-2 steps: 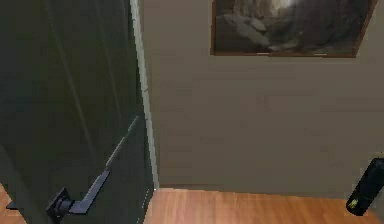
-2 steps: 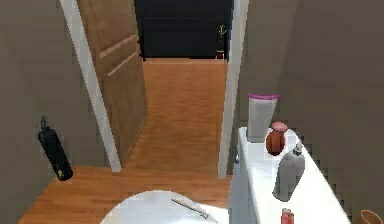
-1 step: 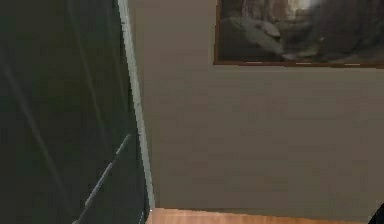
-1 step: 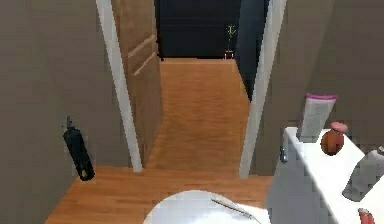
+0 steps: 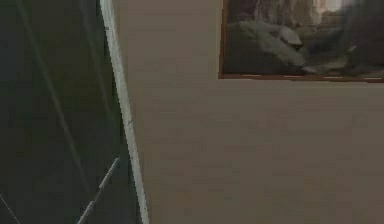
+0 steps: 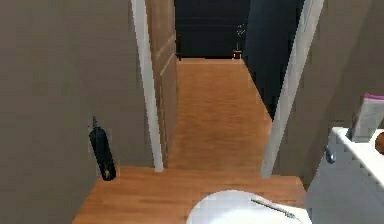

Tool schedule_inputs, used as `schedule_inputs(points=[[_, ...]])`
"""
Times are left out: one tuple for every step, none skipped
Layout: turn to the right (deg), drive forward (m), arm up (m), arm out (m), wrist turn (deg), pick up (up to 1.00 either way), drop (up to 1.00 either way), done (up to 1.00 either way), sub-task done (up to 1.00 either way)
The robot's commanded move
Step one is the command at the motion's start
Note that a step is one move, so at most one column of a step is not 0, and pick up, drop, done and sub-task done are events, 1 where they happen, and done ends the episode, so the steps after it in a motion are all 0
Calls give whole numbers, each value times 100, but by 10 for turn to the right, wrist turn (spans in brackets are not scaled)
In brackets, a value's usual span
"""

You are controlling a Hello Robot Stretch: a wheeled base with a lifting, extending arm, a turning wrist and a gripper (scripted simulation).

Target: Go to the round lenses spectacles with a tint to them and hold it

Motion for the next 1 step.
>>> schedule_inputs(points=[[300,0,0,0,0,0,0,0,0]])
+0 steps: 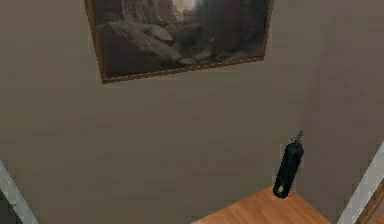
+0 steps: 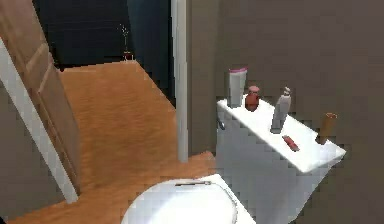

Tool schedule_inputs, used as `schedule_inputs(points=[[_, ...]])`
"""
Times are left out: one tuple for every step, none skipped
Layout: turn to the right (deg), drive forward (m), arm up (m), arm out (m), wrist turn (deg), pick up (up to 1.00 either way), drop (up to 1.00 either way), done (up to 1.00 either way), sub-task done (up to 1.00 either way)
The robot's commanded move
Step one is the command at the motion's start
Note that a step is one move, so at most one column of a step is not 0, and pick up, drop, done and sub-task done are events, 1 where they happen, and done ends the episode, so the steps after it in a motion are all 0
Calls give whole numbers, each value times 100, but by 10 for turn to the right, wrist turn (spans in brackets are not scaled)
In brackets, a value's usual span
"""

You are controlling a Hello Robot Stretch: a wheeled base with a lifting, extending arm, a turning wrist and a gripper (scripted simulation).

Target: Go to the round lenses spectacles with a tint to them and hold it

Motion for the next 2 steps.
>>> schedule_inputs(points=[[0,30,0,0,0,0,0,0,0],[450,0,0,0,0,0,0,0,0]])
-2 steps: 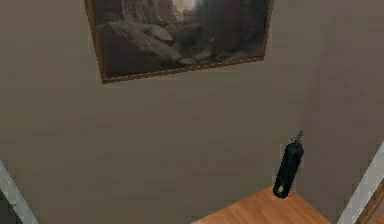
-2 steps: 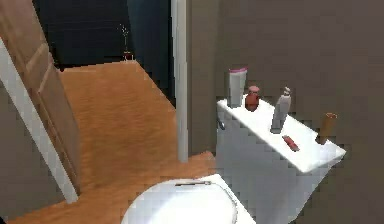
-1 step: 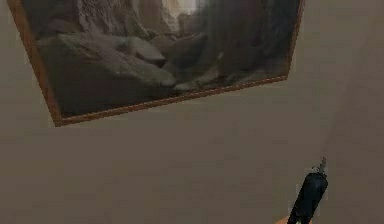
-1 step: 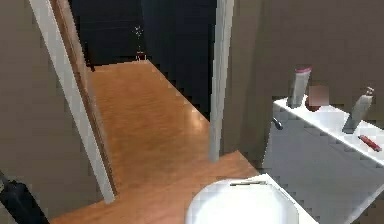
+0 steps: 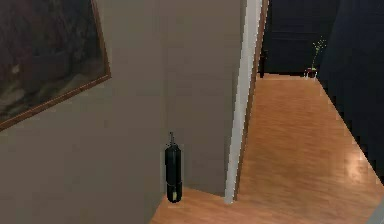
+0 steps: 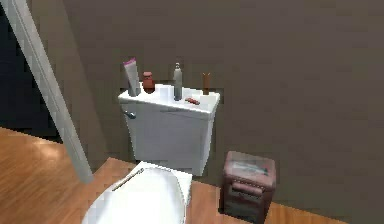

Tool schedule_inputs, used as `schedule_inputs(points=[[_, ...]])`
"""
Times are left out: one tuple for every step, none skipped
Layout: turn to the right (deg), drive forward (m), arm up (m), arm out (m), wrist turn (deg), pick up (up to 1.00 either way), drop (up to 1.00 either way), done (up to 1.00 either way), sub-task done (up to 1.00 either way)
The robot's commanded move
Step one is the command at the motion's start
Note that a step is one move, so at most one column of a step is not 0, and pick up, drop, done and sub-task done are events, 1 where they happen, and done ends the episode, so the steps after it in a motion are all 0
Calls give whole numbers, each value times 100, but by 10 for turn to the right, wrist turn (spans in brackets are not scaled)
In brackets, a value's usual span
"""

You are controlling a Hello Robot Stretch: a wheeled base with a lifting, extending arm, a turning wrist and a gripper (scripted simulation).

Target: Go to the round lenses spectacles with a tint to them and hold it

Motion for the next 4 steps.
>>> schedule_inputs(points=[[180,0,0,0,0,0,0,0,0],[0,65,0,0,0,0,0,0,0],[180,0,0,0,0,0,0,0,0],[0,100,0,0,0,0,0,0,0]])
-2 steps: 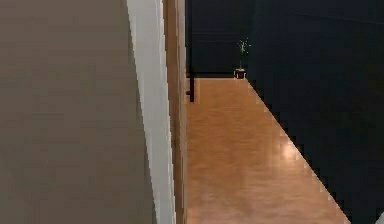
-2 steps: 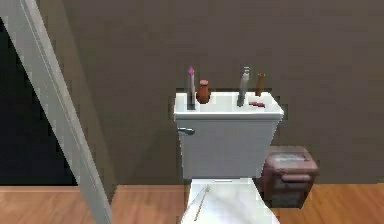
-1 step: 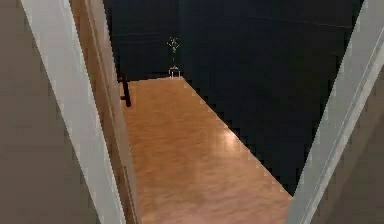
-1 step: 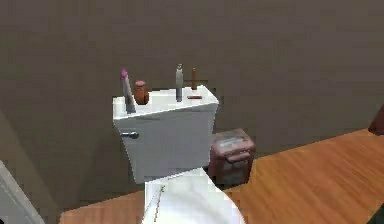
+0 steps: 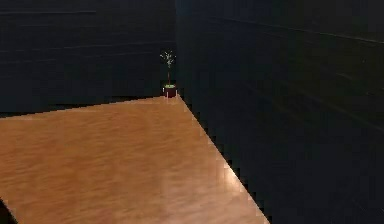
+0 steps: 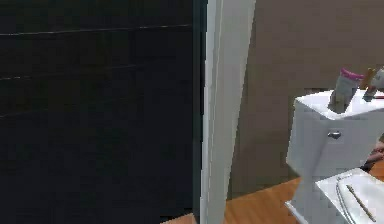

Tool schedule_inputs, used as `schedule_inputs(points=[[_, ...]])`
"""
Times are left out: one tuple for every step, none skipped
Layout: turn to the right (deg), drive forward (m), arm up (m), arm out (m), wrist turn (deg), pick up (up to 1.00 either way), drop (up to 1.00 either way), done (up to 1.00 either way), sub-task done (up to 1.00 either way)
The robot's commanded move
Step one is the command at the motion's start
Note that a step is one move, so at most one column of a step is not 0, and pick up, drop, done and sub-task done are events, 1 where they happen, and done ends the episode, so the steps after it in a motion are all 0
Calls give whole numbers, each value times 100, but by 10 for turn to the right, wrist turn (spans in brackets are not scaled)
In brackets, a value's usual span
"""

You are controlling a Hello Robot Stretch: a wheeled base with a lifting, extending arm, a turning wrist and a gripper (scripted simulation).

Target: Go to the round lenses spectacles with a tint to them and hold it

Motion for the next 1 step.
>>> schedule_inputs(points=[[0,70,0,0,0,0,0,0,0]])
